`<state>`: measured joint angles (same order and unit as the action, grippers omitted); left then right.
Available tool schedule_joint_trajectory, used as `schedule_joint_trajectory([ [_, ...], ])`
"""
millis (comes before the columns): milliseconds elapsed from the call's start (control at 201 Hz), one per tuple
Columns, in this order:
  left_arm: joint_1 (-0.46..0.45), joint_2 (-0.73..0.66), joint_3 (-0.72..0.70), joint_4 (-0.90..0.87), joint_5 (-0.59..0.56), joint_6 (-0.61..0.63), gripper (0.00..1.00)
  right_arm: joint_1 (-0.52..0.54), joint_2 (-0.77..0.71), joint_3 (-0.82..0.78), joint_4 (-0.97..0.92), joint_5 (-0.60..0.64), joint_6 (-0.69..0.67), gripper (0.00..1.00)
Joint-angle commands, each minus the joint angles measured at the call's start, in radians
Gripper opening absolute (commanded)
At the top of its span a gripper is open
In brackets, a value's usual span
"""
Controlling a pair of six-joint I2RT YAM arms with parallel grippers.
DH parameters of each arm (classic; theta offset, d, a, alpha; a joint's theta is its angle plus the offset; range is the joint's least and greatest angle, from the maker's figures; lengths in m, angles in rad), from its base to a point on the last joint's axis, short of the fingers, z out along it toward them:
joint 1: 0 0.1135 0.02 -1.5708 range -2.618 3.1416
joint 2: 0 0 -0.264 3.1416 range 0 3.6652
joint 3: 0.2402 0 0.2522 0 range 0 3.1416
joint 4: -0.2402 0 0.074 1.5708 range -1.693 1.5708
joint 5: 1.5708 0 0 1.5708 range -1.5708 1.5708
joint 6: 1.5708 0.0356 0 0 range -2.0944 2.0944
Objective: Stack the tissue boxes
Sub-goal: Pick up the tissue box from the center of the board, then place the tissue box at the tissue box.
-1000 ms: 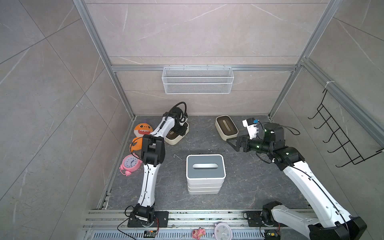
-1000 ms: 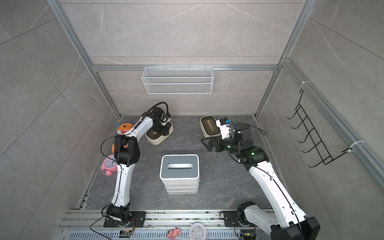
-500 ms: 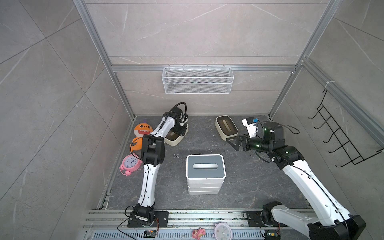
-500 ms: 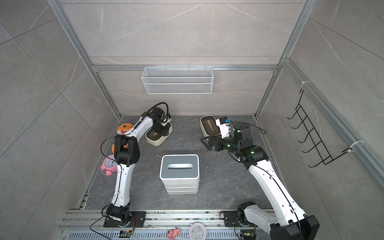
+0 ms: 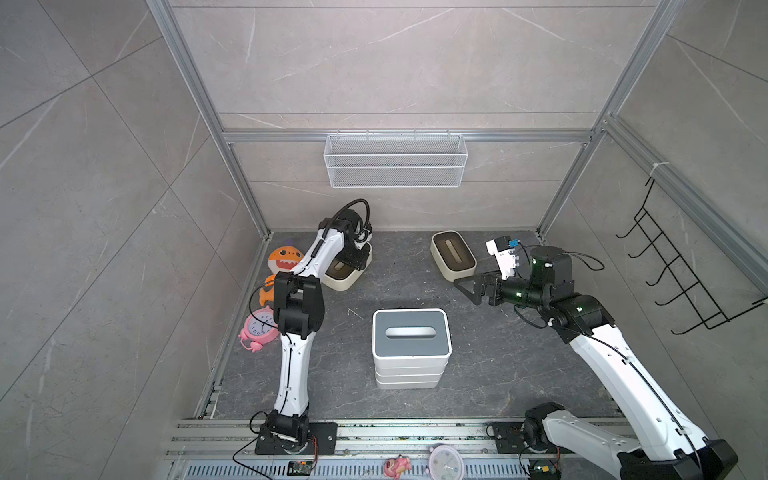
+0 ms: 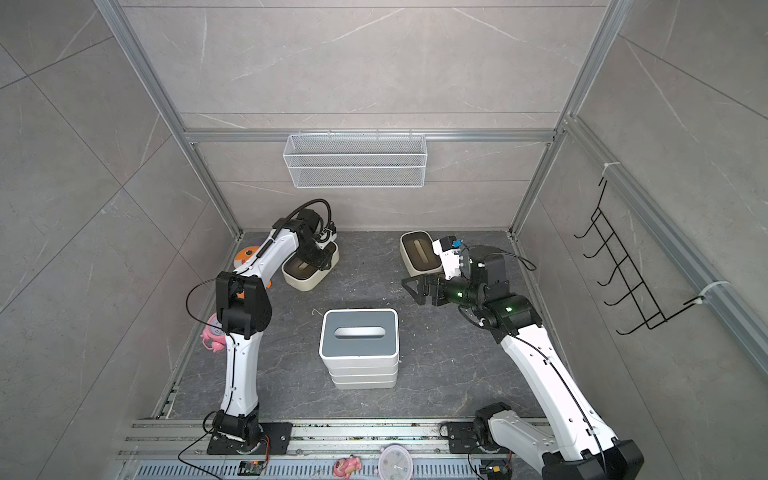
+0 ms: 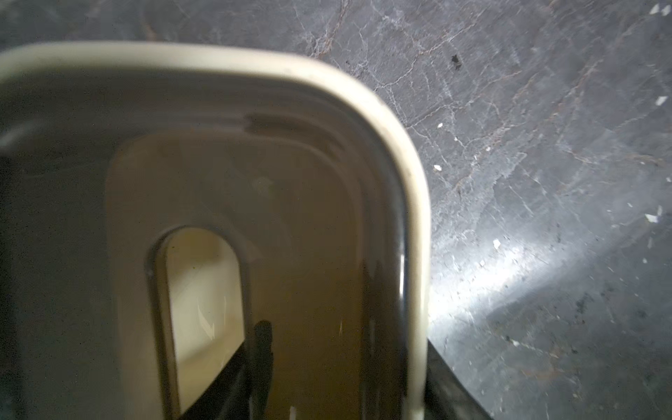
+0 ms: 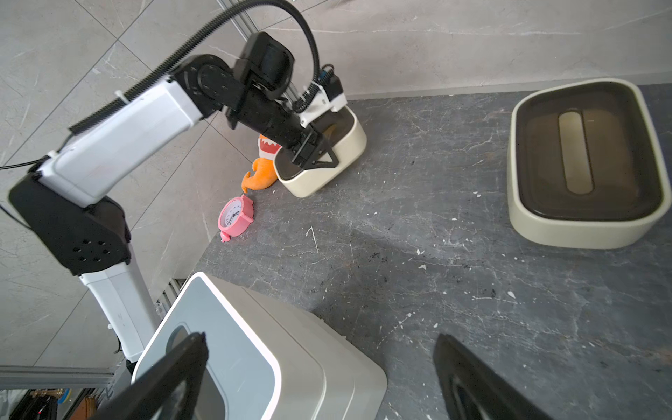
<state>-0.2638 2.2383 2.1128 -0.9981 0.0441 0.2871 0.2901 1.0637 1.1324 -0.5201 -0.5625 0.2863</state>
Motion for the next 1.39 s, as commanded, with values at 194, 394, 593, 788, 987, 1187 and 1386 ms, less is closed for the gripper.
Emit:
schedule_joint_trajectory([
  [194, 0.002, -0.322, -0.109, -0.08, 0.006, -0.054, 0.47, -0.001, -0.08, -0.023, -0.041, 0.052, 0.14, 0.99],
  [394, -0.039, -0.435, -0.087, -0.159, 0.041, -0.059, 0.46, -0.001, -0.11, -0.047, -0.067, 0.036, 0.148, 1.0],
  [593, -0.146, -0.418, 0.129, -0.306, 0.066, -0.095, 0.47, 0.0, -0.166, -0.097, -0.067, 0.031, 0.172, 0.99],
  [788, -0.261, -0.409, 0.261, -0.414, 0.117, -0.072, 0.46, -0.001, -0.218, -0.13, -0.081, 0.012, 0.183, 1.0],
  [987, -0.347, -0.446, 0.271, -0.46, 0.173, -0.054, 0.46, 0.0, -0.28, -0.158, -0.111, 0.016, 0.165, 1.0],
  [1187, -0.422, -0.456, 0.272, -0.526, 0.144, -0.012, 0.45, 0.0, -0.351, -0.182, -0.088, 0.015, 0.187, 1.0],
  [1386, -0.477, -0.497, 0.266, -0.552, 0.179, 0.024, 0.45, -0.001, -0.409, -0.202, -0.054, -0.024, 0.2, 1.0],
])
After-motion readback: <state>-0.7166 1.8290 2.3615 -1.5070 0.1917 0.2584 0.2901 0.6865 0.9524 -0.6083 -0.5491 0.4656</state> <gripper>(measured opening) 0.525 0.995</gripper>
